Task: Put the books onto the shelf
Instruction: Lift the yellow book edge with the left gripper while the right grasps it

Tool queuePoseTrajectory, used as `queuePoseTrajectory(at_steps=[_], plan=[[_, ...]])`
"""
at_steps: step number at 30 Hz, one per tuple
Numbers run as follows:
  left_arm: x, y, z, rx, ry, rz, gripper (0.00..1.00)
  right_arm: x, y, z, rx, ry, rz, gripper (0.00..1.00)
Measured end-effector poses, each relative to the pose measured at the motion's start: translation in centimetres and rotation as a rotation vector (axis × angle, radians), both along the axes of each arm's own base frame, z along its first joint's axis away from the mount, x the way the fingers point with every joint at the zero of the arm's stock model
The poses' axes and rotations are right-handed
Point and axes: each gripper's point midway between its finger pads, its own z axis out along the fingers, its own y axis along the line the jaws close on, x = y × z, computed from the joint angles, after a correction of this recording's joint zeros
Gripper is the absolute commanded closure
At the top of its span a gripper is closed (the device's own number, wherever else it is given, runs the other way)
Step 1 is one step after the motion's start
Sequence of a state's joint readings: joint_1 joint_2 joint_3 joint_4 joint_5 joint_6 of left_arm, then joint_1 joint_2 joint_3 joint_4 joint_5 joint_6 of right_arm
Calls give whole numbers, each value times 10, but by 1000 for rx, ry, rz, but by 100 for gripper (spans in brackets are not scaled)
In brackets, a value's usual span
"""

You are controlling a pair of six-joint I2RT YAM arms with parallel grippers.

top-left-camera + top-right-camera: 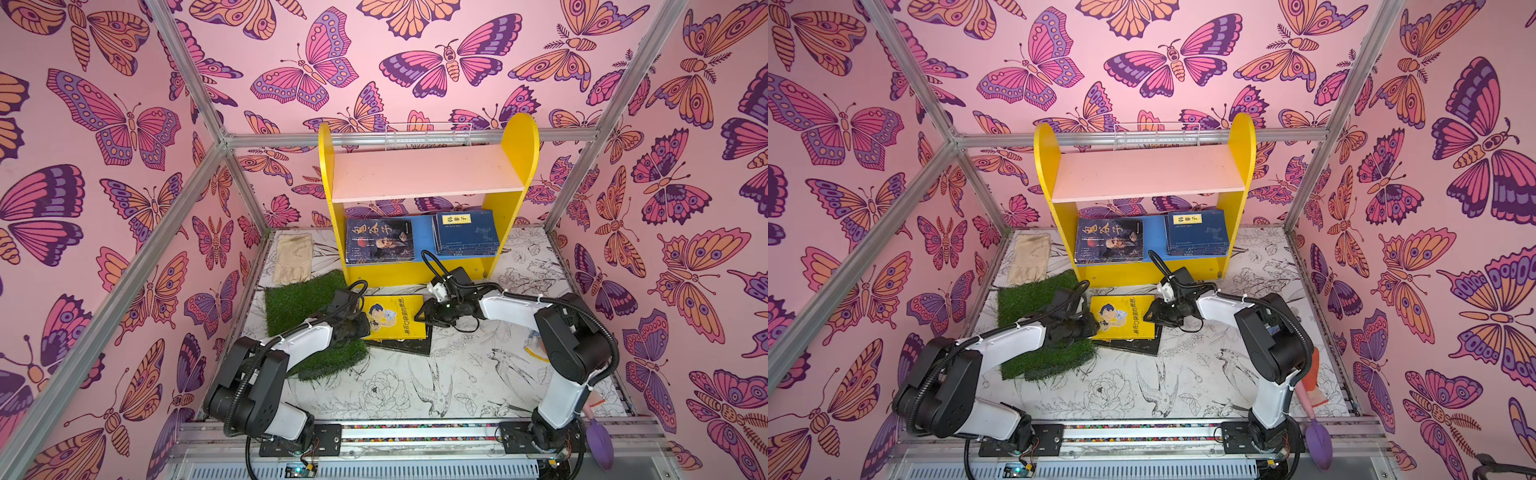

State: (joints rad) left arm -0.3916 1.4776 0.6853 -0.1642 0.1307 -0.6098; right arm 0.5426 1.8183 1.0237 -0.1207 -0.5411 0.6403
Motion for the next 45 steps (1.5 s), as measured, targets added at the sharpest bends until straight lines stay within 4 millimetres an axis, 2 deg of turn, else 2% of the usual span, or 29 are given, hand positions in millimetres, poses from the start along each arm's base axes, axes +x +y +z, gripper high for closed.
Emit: queuePoseTrajectory(at_steps=[4, 9, 12, 13, 18, 20, 22, 27, 30, 35, 38, 45], plan=[[0, 0, 0, 1, 1, 0, 58, 0, -1, 4, 50, -6, -18, 74], [1, 0, 1, 7, 7, 2, 58, 5, 9, 22, 140, -33, -29, 87], [2, 1, 1, 14, 7, 6, 57, 10, 13, 33, 182, -64, -24, 100], [2, 2, 1, 16, 5, 8, 57, 10, 14, 35, 191, -69, -21, 100], [3, 5, 9, 1, -12, 19, 36, 7, 18, 48, 236, -88, 5, 100], [1, 10, 21, -19, -37, 43, 28, 1, 20, 57, 273, -100, 24, 100], [1, 19, 42, -42, -100, 82, 23, -6, 18, 70, 315, -113, 39, 100], [8, 38, 117, -122, -332, 152, 20, -19, 2, 100, 420, -130, 37, 100], [7, 44, 134, -159, -376, 175, 20, -19, -7, 119, 475, -152, 19, 100], [4, 40, 129, -246, -311, 170, 20, -18, -22, 141, 533, -182, -17, 100], [-1, 24, 124, -325, -256, 121, 19, -15, -28, 152, 549, -208, -31, 100], [-10, -3, 104, -471, -153, 42, 19, -12, -30, 159, 567, -216, -42, 100]])
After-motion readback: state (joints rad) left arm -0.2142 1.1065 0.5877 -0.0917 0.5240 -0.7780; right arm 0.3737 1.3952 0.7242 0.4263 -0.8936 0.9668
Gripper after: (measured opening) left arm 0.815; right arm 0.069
